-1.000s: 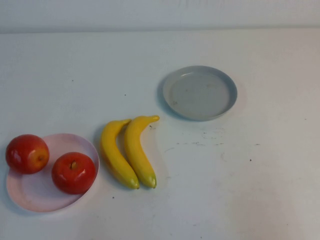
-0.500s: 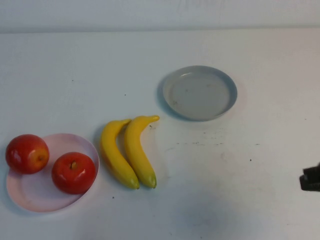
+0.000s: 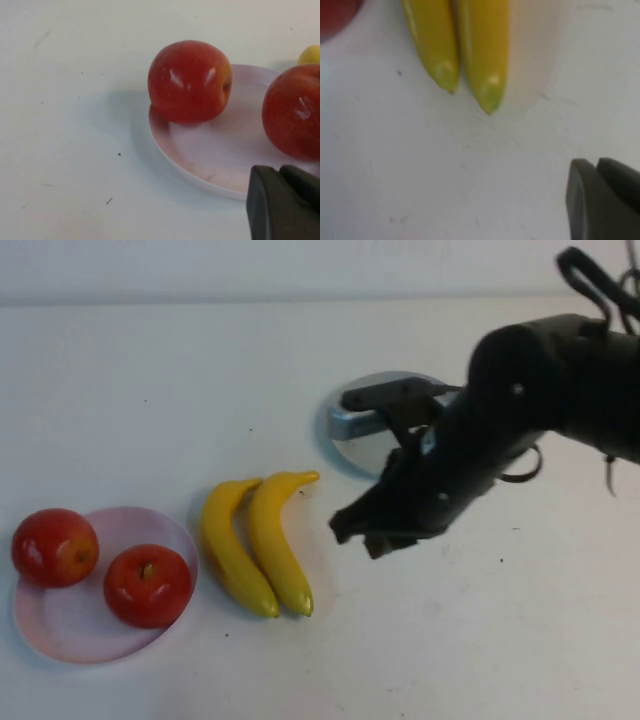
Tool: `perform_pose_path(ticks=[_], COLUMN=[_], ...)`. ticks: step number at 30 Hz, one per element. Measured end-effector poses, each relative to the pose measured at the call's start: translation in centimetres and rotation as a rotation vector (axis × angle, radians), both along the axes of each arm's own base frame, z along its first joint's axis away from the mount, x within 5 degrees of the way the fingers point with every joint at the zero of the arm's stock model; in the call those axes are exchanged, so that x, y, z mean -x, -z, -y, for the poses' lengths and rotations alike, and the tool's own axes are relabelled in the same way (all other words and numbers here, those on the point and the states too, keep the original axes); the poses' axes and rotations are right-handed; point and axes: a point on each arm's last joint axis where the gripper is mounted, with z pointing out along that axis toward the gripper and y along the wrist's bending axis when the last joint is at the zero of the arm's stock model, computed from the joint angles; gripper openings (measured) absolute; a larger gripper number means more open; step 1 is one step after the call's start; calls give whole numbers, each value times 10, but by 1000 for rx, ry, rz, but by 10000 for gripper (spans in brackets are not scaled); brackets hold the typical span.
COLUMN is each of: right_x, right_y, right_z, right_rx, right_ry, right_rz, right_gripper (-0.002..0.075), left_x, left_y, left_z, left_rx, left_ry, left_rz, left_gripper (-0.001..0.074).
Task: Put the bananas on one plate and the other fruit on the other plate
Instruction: Put another type of fruit in the right plate
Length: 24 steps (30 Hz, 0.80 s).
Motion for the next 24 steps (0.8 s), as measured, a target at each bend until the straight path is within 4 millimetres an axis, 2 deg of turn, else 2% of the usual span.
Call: perform_pose_path(ticks=[3,5,9,11,18,24], right_x=[-15,-24,-43,-50,-73,-83], right_y=[3,5,12,20,47,72], right_z=[-28,-45,-79,-89,-119,-118], right_rx=[-30,-49,-86,-83,-47,76], right_ry=[-23,-33,-46,-41,-25,5], right_rz=[-6,-11,-10,-25,-30,-28], right_gripper=[64,152,379,425,444,444], left_x=[0,0,0,0,0,0], left_y=[0,0,0,0,0,0], left_z=[0,0,0,0,0,0], left_rx=[0,0,2,2,2,2], left_ry=[0,0,-1,-1,-1,-1], left_rz=[0,0,0,0,0,0], left_gripper=[2,2,2,2,2,2])
